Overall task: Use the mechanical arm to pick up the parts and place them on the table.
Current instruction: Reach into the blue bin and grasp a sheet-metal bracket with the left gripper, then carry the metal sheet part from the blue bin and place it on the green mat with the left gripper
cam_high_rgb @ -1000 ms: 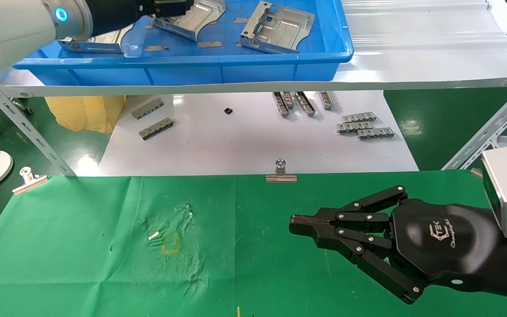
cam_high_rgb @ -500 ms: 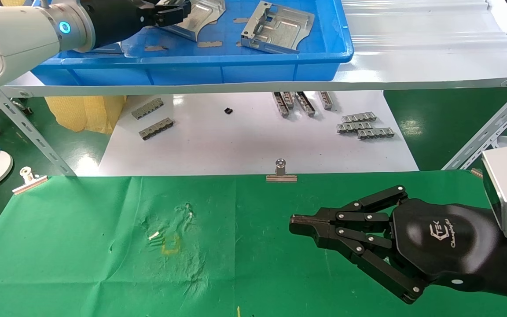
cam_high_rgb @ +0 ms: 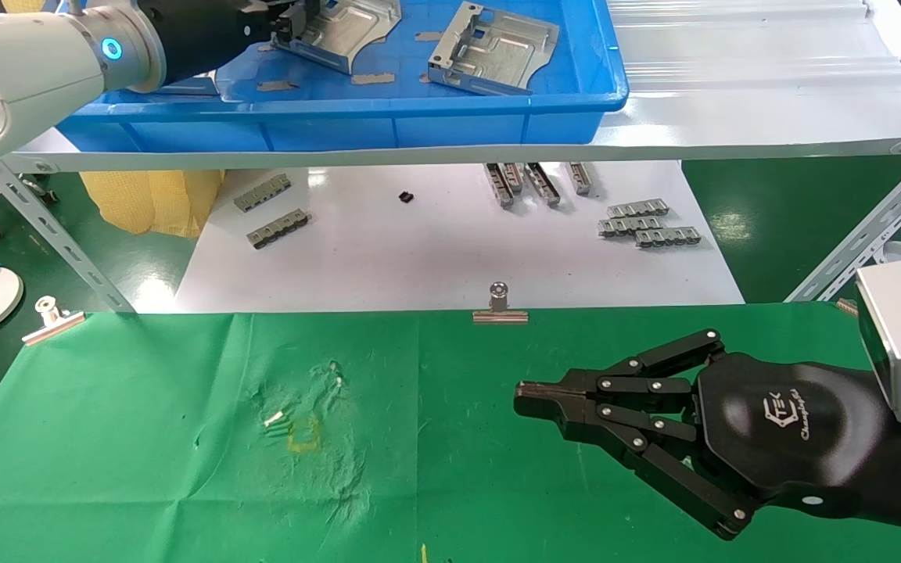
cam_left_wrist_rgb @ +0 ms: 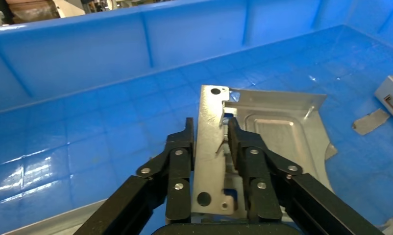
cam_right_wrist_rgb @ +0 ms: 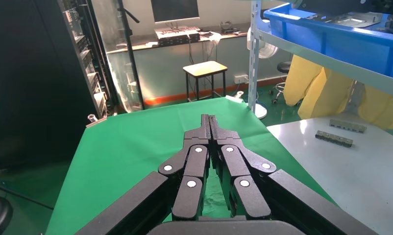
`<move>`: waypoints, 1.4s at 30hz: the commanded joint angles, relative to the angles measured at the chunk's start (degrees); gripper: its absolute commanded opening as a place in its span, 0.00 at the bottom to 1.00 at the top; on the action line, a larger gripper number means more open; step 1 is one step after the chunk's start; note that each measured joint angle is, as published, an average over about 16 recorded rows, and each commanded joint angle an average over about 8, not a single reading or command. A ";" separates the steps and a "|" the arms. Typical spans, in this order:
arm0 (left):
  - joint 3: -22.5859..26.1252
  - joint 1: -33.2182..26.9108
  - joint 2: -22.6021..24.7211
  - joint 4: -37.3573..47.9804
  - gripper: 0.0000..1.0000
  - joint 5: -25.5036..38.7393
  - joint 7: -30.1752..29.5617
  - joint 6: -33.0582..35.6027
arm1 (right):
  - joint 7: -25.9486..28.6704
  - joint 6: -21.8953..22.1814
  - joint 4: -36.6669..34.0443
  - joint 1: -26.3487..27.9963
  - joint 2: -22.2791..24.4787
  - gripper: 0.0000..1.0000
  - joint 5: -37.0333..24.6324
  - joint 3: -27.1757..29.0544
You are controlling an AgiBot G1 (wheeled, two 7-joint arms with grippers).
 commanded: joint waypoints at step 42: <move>-3.23 1.02 -14.99 -8.53 0.00 -7.34 15.42 52.33 | 0.00 0.00 0.00 0.00 0.00 1.00 0.00 -0.01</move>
